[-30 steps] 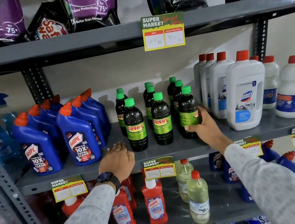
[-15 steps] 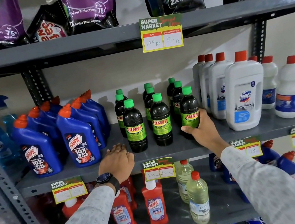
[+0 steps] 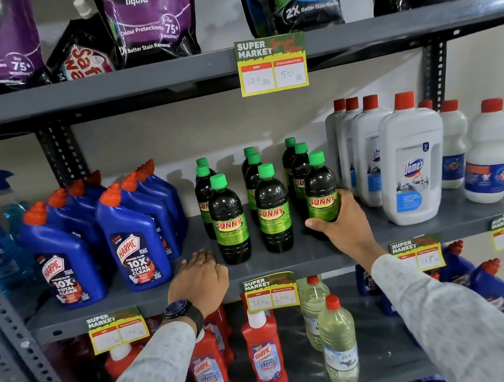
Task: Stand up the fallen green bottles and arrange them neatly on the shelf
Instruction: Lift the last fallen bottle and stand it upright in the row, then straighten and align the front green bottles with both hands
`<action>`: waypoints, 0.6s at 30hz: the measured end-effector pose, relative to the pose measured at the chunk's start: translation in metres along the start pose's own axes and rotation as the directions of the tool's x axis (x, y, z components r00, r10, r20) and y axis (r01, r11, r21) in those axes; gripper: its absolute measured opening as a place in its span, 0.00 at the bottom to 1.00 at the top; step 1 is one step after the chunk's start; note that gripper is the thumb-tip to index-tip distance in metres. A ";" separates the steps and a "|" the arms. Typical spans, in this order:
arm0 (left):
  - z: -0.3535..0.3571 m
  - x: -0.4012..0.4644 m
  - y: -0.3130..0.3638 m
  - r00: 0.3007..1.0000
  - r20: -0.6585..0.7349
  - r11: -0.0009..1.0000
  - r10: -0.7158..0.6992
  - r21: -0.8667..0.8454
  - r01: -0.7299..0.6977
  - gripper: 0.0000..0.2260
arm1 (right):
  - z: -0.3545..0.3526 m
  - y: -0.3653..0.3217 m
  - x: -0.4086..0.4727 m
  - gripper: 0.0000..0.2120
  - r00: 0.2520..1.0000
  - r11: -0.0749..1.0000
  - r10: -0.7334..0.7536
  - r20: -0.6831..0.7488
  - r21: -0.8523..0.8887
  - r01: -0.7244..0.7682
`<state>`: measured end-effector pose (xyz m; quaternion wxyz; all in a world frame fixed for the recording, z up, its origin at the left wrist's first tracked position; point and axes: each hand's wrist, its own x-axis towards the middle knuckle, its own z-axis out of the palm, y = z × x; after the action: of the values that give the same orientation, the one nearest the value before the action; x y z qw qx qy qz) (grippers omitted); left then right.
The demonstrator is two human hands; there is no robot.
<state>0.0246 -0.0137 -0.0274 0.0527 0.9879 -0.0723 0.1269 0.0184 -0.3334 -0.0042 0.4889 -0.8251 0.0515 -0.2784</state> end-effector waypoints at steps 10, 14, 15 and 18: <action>-0.033 -0.008 0.021 0.952 -0.128 0.739 -0.276 -0.662 0.126 0.23 | 0.011 -0.021 -0.042 0.15 0.945 0.973 -0.221 -0.240 -0.116 0.198; -0.044 0.000 0.038 0.972 -0.075 0.484 -0.223 -0.874 0.044 0.26 | 0.039 -0.041 -0.043 0.28 0.988 0.983 -0.153 0.015 -0.099 0.154; -0.044 0.002 0.041 0.972 -0.081 0.489 -0.220 -0.871 0.039 0.26 | 0.045 -0.044 -0.042 0.33 0.989 0.984 -0.139 0.047 -0.106 0.143; -0.037 0.007 0.044 0.975 -0.082 0.537 -0.206 -0.843 0.042 0.33 | 0.055 -0.051 -0.036 0.37 0.993 0.993 -0.077 0.090 -0.082 0.085</action>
<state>0.0156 -0.0532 0.0139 0.5314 0.8309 -0.0488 0.1575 0.0065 -0.2512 0.0031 0.4430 -0.8581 0.0087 -0.2597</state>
